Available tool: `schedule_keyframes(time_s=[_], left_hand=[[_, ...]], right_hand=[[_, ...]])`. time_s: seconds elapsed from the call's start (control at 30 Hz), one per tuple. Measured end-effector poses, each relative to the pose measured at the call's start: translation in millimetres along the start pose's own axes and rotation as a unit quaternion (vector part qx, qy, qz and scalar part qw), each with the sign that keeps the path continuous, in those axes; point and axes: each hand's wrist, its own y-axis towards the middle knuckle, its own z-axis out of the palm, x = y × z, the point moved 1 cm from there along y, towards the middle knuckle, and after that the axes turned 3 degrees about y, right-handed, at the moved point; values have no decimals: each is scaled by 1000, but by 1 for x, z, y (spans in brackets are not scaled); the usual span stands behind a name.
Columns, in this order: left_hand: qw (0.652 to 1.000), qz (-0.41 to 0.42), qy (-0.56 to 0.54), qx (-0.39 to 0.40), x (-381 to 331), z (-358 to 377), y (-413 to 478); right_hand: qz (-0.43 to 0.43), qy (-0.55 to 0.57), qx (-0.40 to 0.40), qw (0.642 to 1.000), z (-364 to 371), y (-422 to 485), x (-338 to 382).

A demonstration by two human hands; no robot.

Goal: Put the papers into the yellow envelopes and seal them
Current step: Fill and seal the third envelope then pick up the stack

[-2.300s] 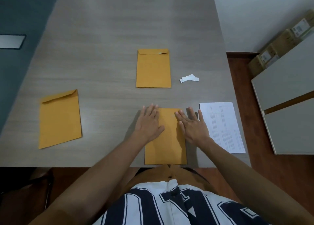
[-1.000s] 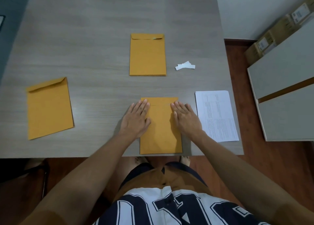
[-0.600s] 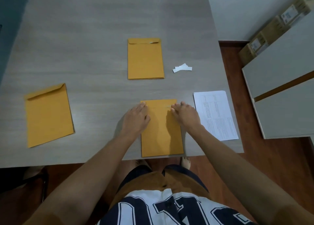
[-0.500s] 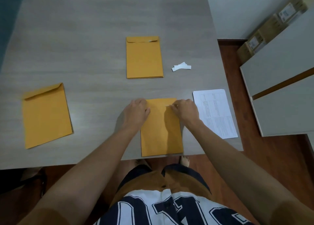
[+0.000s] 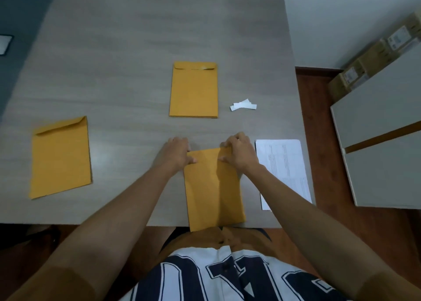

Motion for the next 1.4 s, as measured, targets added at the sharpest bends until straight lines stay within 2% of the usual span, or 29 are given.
schedule_keyframes(time_s=[0.1,0.17,0.27,0.4,0.63,0.73,0.93,1.1,1.27,1.4], left_hand=[[999,-14,-30,35,-1,-2,0],[988,-47,-135,53,1,-2,-3],[948,-76,-304,55,4,-6,-11],[878,-91,-470,11,5,-17,-19],[822,-139,-551,-36,-2,-35,-6],[801,-144,-581,-35,6,-51,13],[820,-129,-551,-84,17,-85,54],[850,-121,-497,-125,20,-128,113],[879,-123,-432,-160,15,-163,177],[888,-145,-404,-167,12,-169,222]], right_hand=[[16,79,50,995,-13,8,-1],[31,150,70,986,-22,12,-2],[35,253,99,962,-38,13,-2],[45,390,122,912,-58,18,-2],[127,502,98,850,-66,35,16],[127,515,73,845,-69,51,28],[120,440,-49,889,-82,88,54],[141,403,-122,896,-97,138,82],[174,370,-160,899,-107,194,96],[193,338,-183,903,-107,237,95]])
